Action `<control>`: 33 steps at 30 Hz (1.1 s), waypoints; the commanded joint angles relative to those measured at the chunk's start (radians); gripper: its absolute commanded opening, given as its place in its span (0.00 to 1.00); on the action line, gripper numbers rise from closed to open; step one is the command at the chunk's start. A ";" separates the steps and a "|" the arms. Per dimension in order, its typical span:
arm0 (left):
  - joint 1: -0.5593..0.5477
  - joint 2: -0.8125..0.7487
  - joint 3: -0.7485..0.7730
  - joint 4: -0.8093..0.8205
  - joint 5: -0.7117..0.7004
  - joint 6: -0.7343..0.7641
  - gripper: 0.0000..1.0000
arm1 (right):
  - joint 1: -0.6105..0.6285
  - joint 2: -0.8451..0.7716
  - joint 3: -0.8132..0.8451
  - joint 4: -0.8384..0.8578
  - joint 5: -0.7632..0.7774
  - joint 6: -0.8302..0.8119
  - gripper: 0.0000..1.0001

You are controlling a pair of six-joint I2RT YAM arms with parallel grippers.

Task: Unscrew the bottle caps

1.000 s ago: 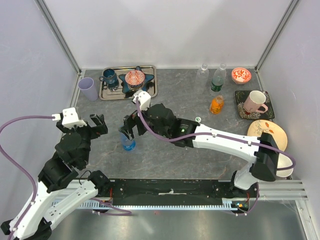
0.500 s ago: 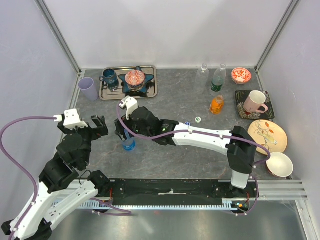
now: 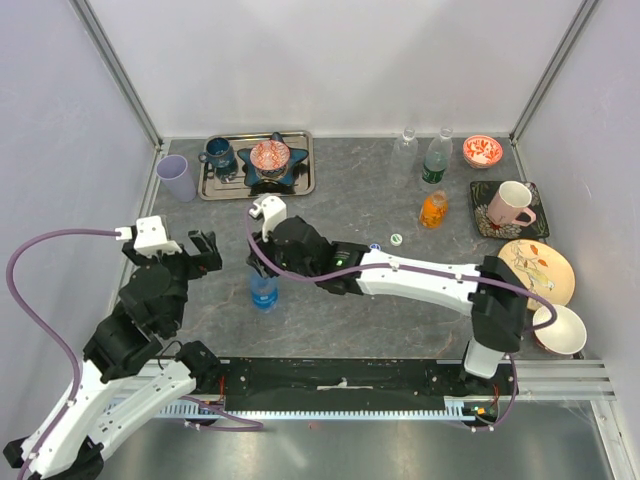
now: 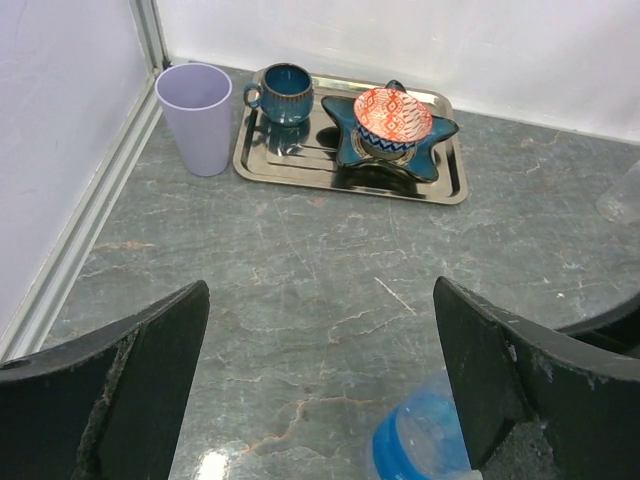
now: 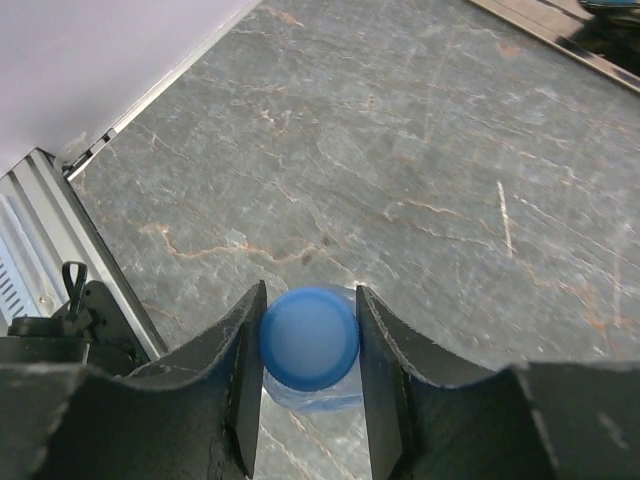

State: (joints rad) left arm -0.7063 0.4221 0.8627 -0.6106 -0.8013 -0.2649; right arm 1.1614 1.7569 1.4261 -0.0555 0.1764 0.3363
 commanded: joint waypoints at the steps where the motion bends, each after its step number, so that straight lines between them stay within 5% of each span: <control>1: 0.004 0.035 0.001 0.118 0.028 -0.005 1.00 | -0.015 -0.213 -0.058 -0.038 0.150 0.000 0.14; 4: 0.004 0.075 -0.005 0.179 0.085 0.024 0.99 | -0.081 -0.374 -0.114 -0.093 0.230 0.049 0.00; 11: 0.010 0.213 -0.012 0.471 0.442 -0.077 0.98 | -0.224 -0.594 -0.174 -0.250 0.176 0.147 0.00; 21: 0.149 0.438 0.016 0.929 1.446 -0.289 0.99 | -0.250 -0.735 -0.202 -0.297 0.086 0.171 0.00; 25: 0.168 0.501 -0.014 1.100 1.646 -0.353 0.99 | -0.261 -0.752 -0.184 -0.293 -0.007 0.194 0.00; 33: 0.165 0.593 -0.017 1.135 1.853 -0.376 1.00 | -0.262 -0.735 -0.133 -0.199 -0.242 0.225 0.00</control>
State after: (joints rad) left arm -0.5446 0.9981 0.8486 0.4442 0.8684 -0.5888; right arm 0.9009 1.0206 1.2289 -0.3473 0.0811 0.5320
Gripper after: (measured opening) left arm 0.993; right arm 0.444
